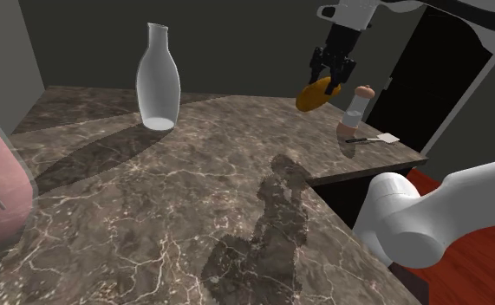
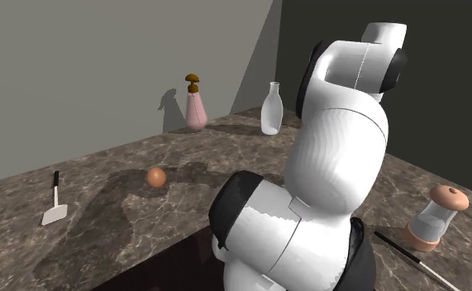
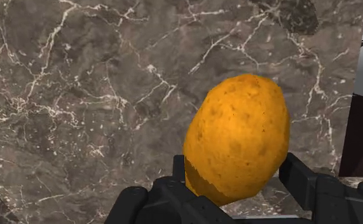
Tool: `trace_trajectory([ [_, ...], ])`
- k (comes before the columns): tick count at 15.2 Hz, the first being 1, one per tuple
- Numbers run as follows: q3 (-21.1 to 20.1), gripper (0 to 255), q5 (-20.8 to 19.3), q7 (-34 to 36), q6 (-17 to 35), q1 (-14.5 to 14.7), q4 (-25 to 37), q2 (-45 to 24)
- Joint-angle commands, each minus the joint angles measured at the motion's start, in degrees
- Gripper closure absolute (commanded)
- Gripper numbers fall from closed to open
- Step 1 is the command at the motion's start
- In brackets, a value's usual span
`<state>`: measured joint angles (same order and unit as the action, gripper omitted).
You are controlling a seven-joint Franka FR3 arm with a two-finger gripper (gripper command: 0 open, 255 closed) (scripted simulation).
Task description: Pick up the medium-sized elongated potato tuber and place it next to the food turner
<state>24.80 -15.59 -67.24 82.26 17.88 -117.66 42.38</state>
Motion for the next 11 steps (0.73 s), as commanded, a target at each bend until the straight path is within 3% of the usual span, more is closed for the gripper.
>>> trace_trajectory([
  [1, 2.6, 255, -1.3, -2.9, -0.2, -0.2, 1.5, -0.7],
  [11, 18.0, 255, -5.0, -18.0, 0.5, 1.5, 12.5, -8.2],
])
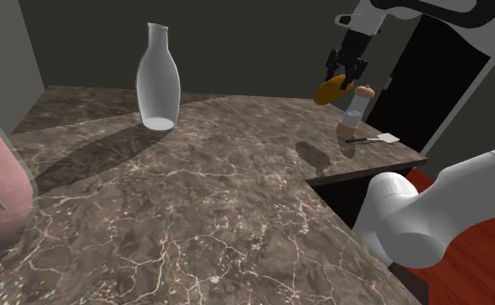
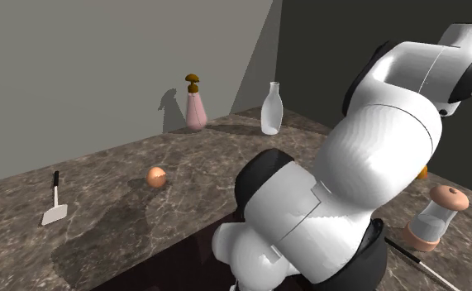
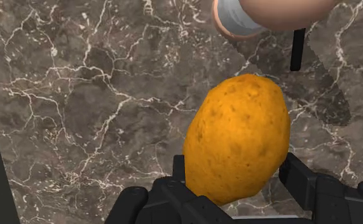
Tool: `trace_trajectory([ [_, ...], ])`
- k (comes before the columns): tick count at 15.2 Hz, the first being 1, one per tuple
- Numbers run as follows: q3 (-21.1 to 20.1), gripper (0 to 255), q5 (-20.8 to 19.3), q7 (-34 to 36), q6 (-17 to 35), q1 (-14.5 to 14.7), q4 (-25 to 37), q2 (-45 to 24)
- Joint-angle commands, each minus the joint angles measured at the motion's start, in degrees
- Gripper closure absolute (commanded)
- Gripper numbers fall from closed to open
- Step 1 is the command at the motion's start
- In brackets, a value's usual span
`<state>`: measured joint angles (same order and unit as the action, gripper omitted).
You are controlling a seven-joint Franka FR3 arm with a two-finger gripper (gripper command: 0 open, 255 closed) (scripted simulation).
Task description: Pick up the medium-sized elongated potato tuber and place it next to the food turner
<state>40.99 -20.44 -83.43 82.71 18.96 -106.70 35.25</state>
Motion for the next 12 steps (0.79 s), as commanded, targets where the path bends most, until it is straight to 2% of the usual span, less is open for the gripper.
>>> trace_trajectory([
  [1, 3.2, 255, -0.2, -2.9, 0.1, 0.8, 2.5, -1.9],
  [12, 3.9, 255, -2.4, -1.5, 7.7, -0.9, -8.1, 1.5],
])
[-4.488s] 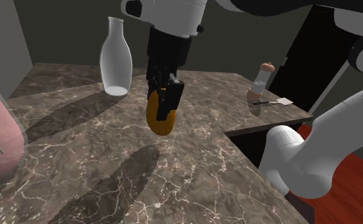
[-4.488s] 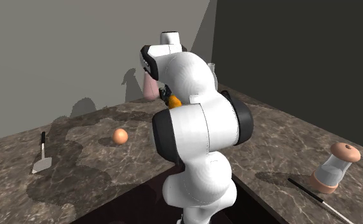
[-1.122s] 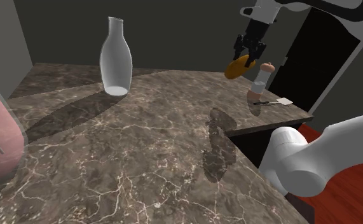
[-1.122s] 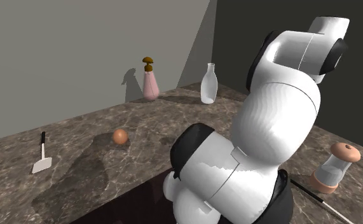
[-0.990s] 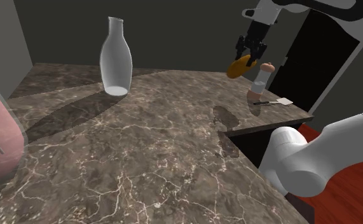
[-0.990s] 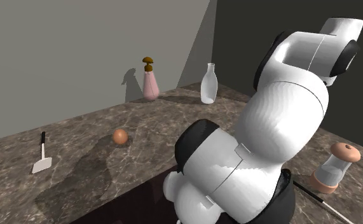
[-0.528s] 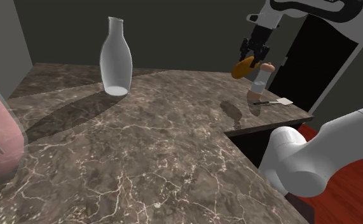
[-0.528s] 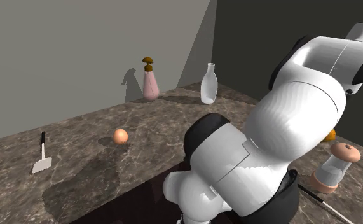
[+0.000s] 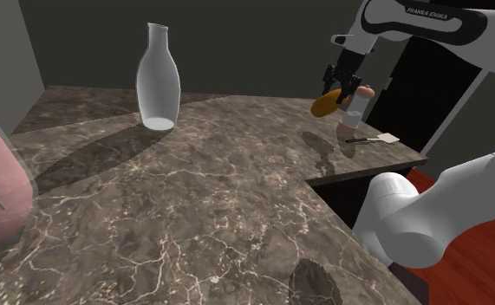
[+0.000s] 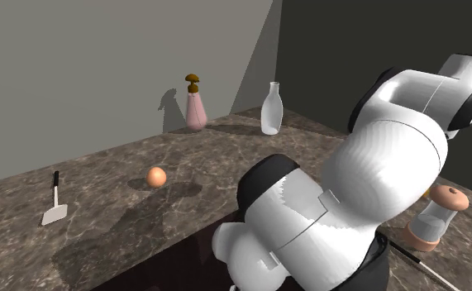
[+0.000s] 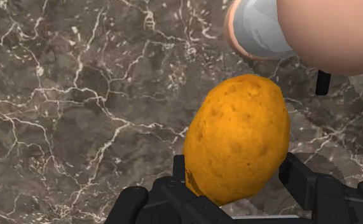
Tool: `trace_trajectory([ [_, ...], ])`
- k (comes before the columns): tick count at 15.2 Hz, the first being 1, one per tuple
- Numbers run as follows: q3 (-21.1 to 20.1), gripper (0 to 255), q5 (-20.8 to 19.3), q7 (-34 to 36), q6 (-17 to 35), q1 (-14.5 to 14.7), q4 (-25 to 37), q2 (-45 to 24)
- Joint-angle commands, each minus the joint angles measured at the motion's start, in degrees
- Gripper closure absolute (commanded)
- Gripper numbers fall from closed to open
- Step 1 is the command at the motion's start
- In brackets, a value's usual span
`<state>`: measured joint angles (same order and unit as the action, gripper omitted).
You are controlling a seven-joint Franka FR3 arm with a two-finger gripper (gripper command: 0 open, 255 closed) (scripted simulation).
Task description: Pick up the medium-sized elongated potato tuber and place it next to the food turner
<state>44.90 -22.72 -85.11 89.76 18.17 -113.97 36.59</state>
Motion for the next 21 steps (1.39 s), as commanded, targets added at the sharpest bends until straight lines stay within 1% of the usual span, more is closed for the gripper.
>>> trace_trajectory([
  [1, 0.2, 255, -0.3, 0.3, 1.3, -0.2, -1.7, 0.4],
  [13, 2.8, 255, -2.9, 1.3, 10.0, -1.4, -11.7, 2.2],
  [21, 2.9, 255, -3.0, 1.4, 10.0, -1.3, -11.7, 2.2],
])
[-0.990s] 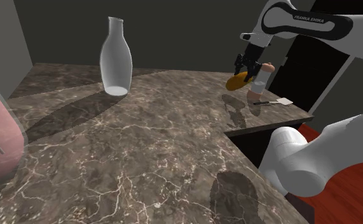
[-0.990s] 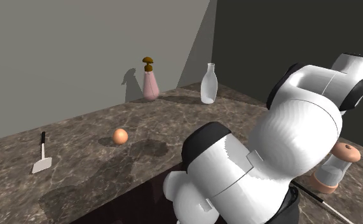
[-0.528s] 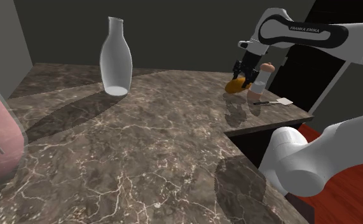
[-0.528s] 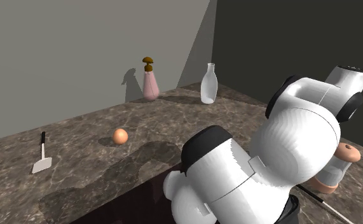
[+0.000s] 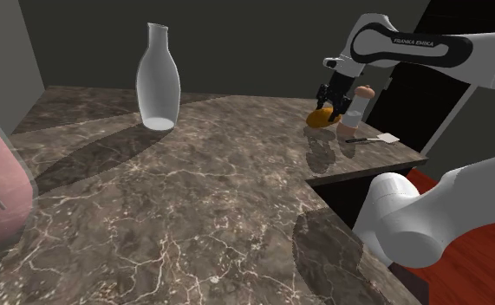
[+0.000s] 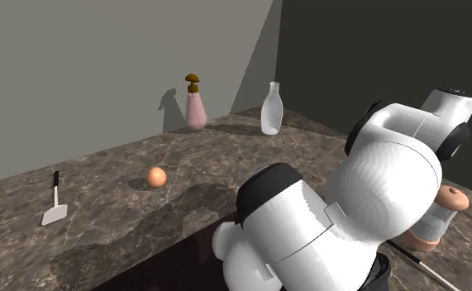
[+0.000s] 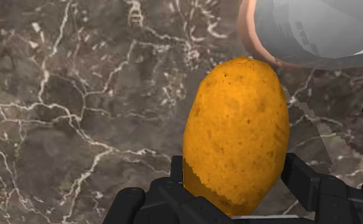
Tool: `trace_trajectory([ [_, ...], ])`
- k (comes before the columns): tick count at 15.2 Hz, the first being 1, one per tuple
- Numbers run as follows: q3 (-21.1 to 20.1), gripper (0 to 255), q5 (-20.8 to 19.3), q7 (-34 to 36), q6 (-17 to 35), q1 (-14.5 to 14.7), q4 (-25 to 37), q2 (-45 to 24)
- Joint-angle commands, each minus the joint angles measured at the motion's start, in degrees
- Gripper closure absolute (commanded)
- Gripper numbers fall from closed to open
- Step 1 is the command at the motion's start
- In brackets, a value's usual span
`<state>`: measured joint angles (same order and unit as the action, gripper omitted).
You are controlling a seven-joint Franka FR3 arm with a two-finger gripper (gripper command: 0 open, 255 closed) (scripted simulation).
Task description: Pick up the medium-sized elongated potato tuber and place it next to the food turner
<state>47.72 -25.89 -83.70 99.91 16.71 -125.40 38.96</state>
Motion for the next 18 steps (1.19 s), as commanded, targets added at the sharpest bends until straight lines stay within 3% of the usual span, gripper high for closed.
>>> trace_trajectory([
  [1, 0.0, 0, 0.2, 0.0, -0.1, 0.1, -0.4, -0.1],
  [6, 0.1, 0, 0.2, 0.0, -0.2, 0.2, -0.3, -0.1],
  [10, -2.2, 0, 1.9, -0.8, -6.9, 0.7, 6.9, -0.8],
  [18, -2.2, 0, 1.9, -0.9, -6.9, 0.7, 6.9, -0.8],
])
